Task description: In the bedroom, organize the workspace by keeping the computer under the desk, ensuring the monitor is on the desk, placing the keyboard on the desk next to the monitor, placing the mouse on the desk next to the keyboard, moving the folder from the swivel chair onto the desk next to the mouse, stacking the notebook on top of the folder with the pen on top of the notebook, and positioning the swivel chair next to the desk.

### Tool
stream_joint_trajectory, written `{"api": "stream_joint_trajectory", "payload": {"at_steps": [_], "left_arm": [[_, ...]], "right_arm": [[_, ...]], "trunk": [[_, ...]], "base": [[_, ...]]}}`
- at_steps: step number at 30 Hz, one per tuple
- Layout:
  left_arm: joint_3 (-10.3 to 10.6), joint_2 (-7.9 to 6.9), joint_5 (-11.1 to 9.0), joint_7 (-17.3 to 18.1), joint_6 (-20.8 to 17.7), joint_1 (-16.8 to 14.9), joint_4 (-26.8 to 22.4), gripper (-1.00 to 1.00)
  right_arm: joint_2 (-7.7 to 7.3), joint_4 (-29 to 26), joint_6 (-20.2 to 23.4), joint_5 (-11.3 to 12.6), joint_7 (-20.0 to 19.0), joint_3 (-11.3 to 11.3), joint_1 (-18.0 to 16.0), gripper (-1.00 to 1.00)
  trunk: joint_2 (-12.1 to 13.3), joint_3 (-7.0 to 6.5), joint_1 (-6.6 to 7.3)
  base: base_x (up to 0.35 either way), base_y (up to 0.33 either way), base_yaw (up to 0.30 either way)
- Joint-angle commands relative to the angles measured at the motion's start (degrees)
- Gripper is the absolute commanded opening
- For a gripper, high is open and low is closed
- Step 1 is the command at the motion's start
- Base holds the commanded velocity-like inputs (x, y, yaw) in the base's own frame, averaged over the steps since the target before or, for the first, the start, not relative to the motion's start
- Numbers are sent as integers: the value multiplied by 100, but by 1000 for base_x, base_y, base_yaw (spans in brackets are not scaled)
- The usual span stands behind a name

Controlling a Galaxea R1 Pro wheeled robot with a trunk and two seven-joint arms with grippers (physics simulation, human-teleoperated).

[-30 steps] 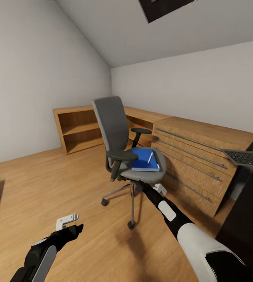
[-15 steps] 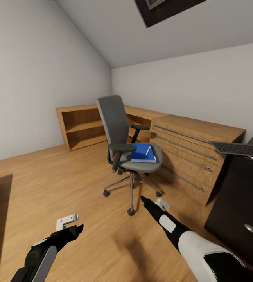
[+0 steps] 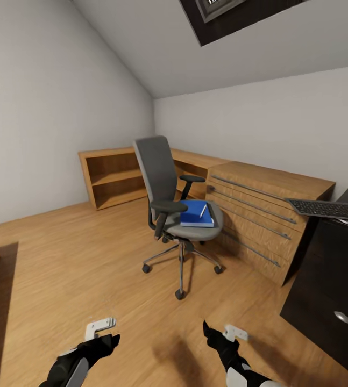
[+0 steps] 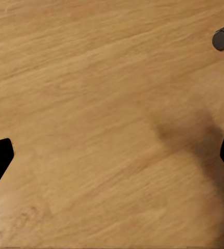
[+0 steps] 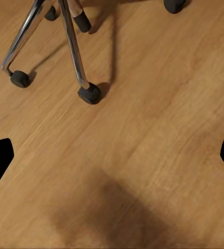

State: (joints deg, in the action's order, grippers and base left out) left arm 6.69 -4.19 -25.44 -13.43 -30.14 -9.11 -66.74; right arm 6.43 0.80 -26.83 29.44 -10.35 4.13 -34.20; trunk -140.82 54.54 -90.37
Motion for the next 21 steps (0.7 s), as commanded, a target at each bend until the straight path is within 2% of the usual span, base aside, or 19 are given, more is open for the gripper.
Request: {"api": "stream_joint_trajectory", "payload": {"at_steps": [1,4,6,7,8,11,12,15,16,18,21], "left_arm": [[165,-9,8,-63,126,-3,166,100],[351,-9,139,-73,607,-3,557,100],[450,-2,210,-68,1314,-3,1058,100],[481,-1,222,-67,1492,-3,1188,100],[565,2,238,-66,1829,-3,1447,100],[754,4,257,-70,2257,-3,1822,100],[907,4,264,-77,2478,-3,2069,100],[1221,5,270,-84,2780,-3,2529,100],[1375,6,273,-87,2910,-3,2781,100],[1472,6,267,-88,2992,-3,2963,100],[1466,104,235,-93,3088,1,3058,100]], "right_arm": [[0,16,-106,1,50,43,90,100],[-2,17,-306,-168,197,44,273,100],[-2,20,-567,-463,365,45,453,100],[-2,21,-634,-550,425,45,496,100],[-2,23,-753,-728,575,45,578,100],[0,24,-884,-1005,860,49,699,100],[1,25,-945,-1190,1056,50,773,100],[-4,26,-1029,-1563,1339,47,891,100],[-11,26,-1061,-1832,1439,45,983,100],[-16,26,-1104,-2126,1507,45,1114,100],[-32,47,-1044,-2150,1539,37,1134,100]], "trunk": [[39,-13,24],[159,-67,90],[240,-103,134],[280,-121,156],[320,-139,178],[440,-193,244],[480,-210,266],[600,-264,331],[641,-282,353],[721,-318,397],[840,-371,462]], "base": [[0,0,0],[0,0,0],[0,0,0],[0,0,0],[0,0,0],[0,0,0],[0,0,0],[0,0,0],[0,0,0],[0,0,0],[0,0,0]]}}
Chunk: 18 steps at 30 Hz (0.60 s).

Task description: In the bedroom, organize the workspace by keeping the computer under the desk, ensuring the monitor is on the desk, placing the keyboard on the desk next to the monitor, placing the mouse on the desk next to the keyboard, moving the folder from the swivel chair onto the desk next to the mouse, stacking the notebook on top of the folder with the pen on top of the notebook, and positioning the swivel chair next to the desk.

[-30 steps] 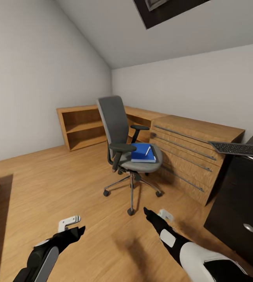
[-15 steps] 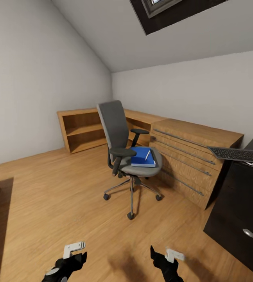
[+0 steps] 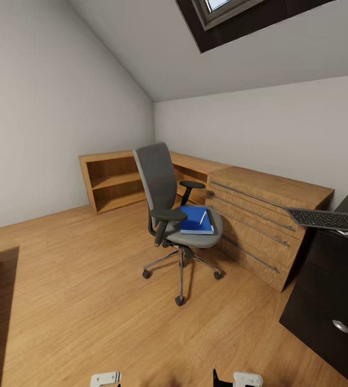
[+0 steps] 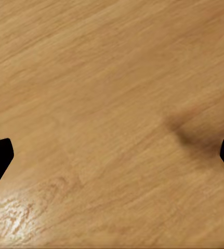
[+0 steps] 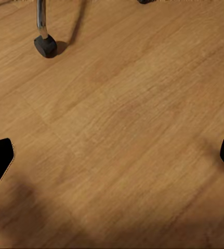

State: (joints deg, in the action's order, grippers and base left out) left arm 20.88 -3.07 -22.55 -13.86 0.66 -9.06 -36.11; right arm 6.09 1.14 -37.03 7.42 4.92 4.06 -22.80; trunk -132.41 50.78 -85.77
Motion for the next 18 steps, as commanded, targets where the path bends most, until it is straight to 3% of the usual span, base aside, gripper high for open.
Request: {"api": "stream_joint_trajectory", "payload": {"at_steps": [1,6,10,18], "left_arm": [[48,24,-54,-51,21,-4,27,100],[43,76,-55,-53,-60,-2,188,100],[48,105,-34,-41,-3,-7,316,100],[40,113,-30,-38,147,-3,573,100]], "right_arm": [[3,13,-24,52,12,44,-6,100],[22,24,-58,67,11,43,-19,100],[-98,18,-97,71,-25,65,7,100],[-131,17,-110,83,-12,68,12,100]], "trunk": [[39,-13,24],[240,-103,134],[400,-174,221],[721,-318,397]], "base": [[0,0,0],[0,0,0],[0,0,0],[0,0,0]]}}
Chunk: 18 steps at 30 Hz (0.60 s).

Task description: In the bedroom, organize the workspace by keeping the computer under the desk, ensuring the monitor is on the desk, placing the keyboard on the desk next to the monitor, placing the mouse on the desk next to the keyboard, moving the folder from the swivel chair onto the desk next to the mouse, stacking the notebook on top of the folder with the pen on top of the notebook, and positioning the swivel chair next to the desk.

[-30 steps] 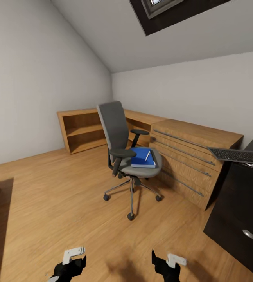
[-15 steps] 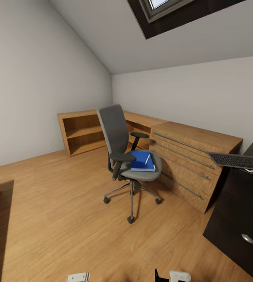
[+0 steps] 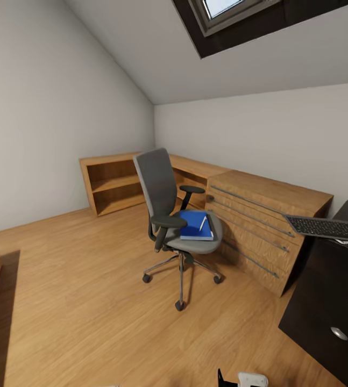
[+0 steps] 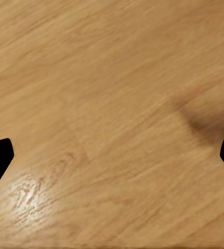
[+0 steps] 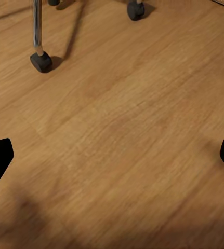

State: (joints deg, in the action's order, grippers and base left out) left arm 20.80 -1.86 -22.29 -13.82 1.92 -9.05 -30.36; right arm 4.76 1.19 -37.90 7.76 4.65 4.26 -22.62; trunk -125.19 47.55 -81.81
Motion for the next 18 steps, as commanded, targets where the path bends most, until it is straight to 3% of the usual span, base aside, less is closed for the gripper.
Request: {"api": "stream_joint_trajectory", "payload": {"at_steps": [1,18], "left_arm": [[48,-7,-56,-42,23,-5,31,100],[61,1,-56,-42,33,-7,353,100]], "right_arm": [[6,13,-24,50,13,48,-6,100],[-5,13,-16,42,-7,48,-7,100]], "trunk": [[39,-13,24],[721,-318,397]], "base": [[0,0,0],[0,0,0]]}}
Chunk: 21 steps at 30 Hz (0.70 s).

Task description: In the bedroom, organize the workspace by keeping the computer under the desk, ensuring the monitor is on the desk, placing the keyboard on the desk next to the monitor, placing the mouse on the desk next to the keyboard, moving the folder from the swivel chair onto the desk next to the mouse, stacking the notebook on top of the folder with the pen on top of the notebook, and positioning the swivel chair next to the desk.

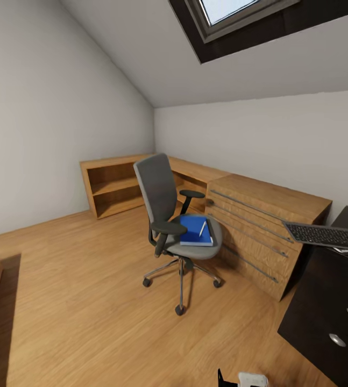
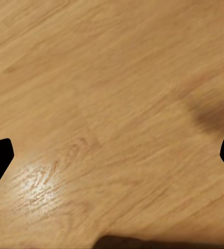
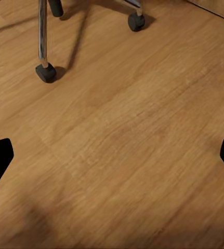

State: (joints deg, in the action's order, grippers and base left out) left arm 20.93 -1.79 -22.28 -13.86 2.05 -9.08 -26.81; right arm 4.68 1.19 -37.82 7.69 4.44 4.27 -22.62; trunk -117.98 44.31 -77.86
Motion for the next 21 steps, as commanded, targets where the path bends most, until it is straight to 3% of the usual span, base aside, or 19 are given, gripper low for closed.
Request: {"api": "stream_joint_trajectory", "payload": {"at_steps": [1,7,18,19,21], "left_arm": [[49,-4,-57,-38,22,-4,-1,100],[51,1,-57,-40,30,-3,0,100],[44,13,-86,-54,782,0,6,100],[52,94,-84,-55,897,-4,52,100],[52,109,-82,-56,906,-3,65,100]], "right_arm": [[1,13,-24,48,14,48,-6,100],[5,13,-24,44,12,48,-6,100],[16,13,-27,-3,3,57,24,100],[27,13,-34,2,14,57,29,100],[29,15,-35,3,14,57,29,100]], "trunk": [[39,-13,24],[280,-121,155],[721,-310,397],[761,-328,419],[841,-364,463]], "base": [[0,0,0],[0,0,0],[0,0,0],[0,0,0],[0,0,0]]}}
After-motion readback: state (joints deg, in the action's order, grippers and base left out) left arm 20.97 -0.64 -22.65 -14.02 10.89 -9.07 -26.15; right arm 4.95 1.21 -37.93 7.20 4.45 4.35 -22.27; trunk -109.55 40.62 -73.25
